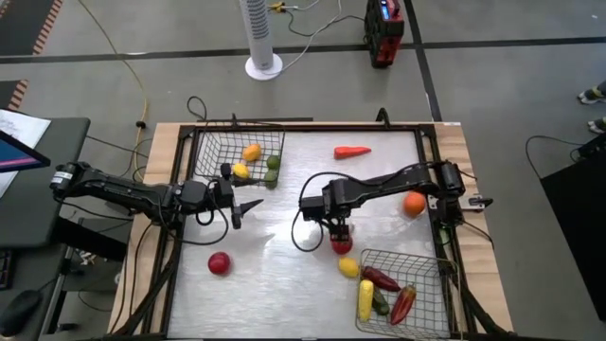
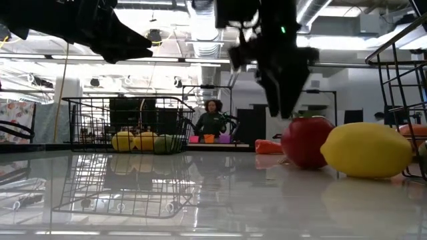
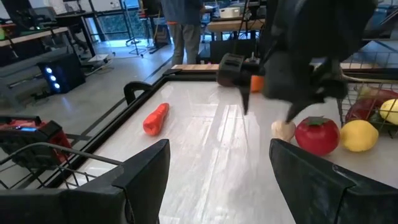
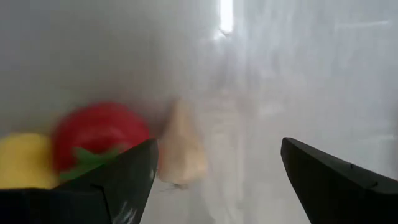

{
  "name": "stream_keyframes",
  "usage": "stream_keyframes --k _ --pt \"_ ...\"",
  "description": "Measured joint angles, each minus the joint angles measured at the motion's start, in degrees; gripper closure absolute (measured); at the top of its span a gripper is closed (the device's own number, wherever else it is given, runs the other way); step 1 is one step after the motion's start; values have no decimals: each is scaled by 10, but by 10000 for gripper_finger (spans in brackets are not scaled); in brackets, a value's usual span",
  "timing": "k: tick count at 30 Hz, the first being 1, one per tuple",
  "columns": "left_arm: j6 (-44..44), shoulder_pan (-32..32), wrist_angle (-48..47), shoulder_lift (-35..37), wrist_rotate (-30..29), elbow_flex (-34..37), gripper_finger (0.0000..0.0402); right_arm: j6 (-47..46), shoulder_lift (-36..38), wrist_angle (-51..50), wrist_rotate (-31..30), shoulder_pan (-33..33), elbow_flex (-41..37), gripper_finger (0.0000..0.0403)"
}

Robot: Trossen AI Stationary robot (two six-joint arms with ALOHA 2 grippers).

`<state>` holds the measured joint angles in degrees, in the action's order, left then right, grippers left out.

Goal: Sort produce into baskets
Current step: Put the garlic into the golden wire basket

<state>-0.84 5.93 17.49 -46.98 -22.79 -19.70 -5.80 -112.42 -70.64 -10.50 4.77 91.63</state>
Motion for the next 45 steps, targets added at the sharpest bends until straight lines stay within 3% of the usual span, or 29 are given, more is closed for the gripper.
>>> stream_keyframes --k 5,22,45 --pt "0 0 0 0 0 0 137 -11 1 1 58 4 19 39" --pt "-3 0 -2 0 0 0 137 -12 -4 -2 76 8 -12 68" --pt "0 0 -13 0 -1 0 137 -28 -12 34 123 3 -83 70"
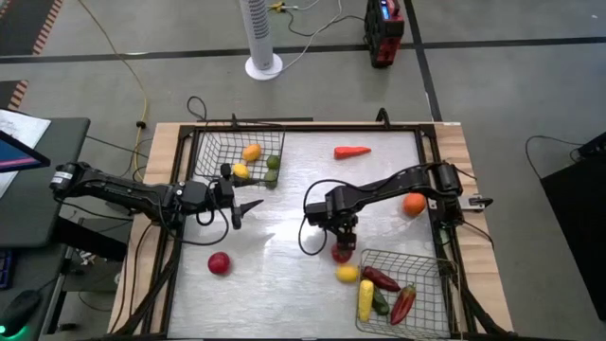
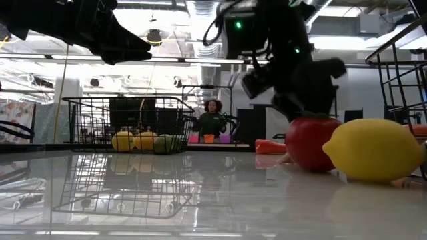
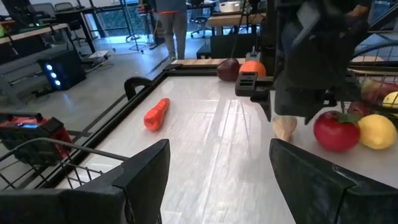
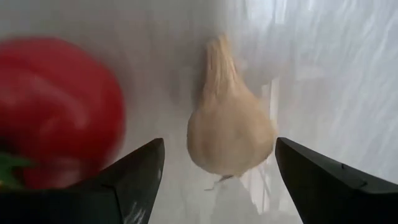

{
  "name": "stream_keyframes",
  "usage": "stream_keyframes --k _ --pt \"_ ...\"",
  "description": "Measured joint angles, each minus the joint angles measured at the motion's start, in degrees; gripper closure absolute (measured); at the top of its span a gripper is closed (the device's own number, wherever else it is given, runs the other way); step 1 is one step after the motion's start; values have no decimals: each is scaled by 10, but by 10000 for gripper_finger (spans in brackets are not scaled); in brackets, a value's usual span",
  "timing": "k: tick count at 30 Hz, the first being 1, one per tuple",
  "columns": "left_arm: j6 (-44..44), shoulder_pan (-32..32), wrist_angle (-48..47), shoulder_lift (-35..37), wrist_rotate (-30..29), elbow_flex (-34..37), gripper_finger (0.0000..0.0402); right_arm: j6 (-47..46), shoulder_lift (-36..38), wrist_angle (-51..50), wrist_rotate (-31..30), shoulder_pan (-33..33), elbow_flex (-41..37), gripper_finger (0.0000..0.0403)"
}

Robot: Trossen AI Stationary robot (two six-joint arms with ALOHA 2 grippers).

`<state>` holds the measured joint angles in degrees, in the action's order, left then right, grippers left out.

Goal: Sort produce into baskets
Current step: Put the garlic into the golden wire basket

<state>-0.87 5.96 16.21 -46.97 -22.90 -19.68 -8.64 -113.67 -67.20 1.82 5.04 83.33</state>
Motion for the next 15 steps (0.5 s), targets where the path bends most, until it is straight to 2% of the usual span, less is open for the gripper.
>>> stream_keyframes --k 6,15 --pt "-1 0 3 0 0 0 137 4 0 6 -13 -3 -15 76" --pt "-1 0 3 0 0 0 137 16 0 36 -15 -3 -15 125"
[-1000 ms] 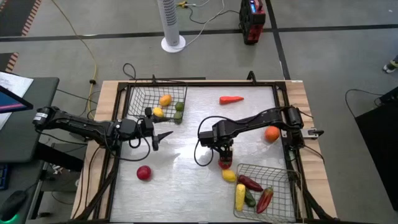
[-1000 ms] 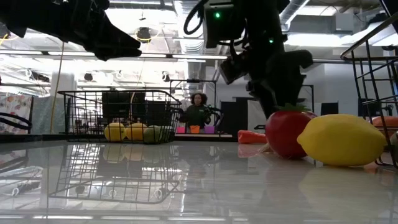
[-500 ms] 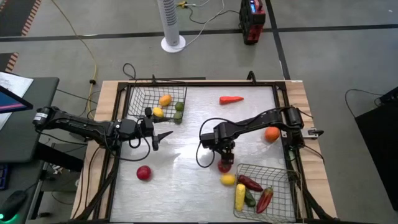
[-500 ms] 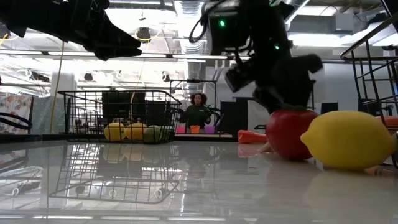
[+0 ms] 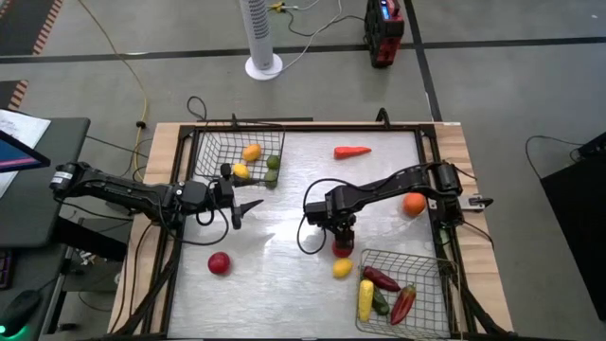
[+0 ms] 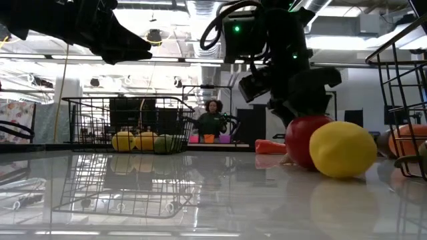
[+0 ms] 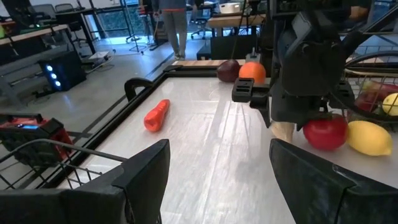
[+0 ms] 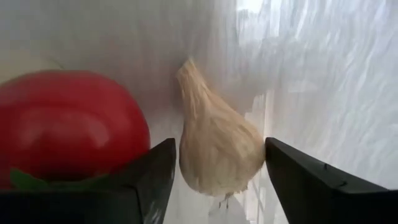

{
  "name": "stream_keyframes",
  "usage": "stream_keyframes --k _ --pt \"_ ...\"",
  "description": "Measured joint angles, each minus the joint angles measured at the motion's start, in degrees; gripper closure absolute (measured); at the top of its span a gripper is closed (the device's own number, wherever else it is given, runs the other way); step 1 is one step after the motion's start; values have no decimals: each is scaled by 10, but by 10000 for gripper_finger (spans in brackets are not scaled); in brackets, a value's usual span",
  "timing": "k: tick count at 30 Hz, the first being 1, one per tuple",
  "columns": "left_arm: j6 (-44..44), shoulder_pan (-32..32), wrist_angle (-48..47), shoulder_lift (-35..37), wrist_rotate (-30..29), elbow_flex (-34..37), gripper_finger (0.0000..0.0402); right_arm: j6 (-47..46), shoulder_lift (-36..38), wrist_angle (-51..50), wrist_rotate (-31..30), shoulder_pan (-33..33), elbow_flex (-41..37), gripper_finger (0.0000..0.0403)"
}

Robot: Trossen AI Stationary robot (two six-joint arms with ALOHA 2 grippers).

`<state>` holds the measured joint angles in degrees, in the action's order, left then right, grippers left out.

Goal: Sort produce into baskets
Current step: Put the garlic into the golden wire basket

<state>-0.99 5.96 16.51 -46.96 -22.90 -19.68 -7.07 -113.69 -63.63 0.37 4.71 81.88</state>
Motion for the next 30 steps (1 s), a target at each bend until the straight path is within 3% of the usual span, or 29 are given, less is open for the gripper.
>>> stream_keyframes --k 14,21,27,30 --pt "1 0 0 0 0 0 137 22 1 -51 -5 -9 76 214" --pt "0 0 -2 0 0 0 137 26 1 -65 -6 -19 96 215" --pt "0 0 -3 0 -3 0 137 18 1 -145 -3 -19 154 217" --pt "1 0 -3 0 -4 0 137 -4 3 -177 27 -14 189 212"
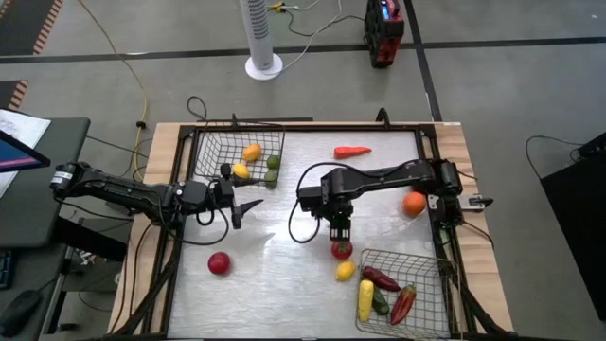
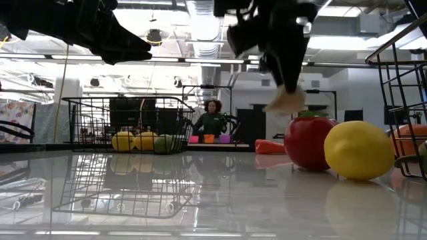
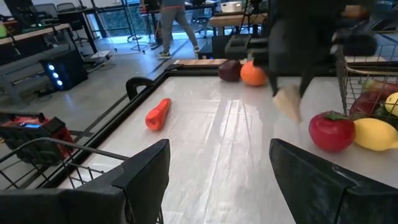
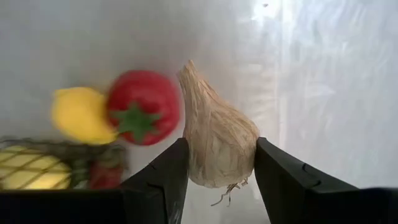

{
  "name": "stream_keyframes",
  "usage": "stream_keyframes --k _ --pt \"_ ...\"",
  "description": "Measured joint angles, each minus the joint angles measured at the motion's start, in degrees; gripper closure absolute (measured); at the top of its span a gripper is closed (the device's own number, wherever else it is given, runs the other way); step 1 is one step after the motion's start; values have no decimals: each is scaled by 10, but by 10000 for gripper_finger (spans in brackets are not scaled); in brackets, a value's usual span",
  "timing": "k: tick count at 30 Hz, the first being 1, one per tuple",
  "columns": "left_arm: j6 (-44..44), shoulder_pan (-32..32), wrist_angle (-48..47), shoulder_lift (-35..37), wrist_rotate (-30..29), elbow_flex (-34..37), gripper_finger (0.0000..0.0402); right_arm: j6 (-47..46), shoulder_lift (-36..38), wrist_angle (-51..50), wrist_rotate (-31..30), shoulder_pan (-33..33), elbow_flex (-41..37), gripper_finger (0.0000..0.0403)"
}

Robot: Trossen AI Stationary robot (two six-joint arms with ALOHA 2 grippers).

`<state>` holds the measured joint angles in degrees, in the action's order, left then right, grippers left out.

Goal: Sort produce into baskets
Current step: Put the garlic into the golden wire basket

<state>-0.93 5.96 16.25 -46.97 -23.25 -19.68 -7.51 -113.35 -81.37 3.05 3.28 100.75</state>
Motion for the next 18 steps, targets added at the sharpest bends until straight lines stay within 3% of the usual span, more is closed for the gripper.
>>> stream_keyframes --k 8,18 --pt "2 0 -3 0 0 0 137 -53 22 -86 29 32 36 210" --pt "8 0 -1 0 -1 0 137 -186 108 -83 32 90 36 210"
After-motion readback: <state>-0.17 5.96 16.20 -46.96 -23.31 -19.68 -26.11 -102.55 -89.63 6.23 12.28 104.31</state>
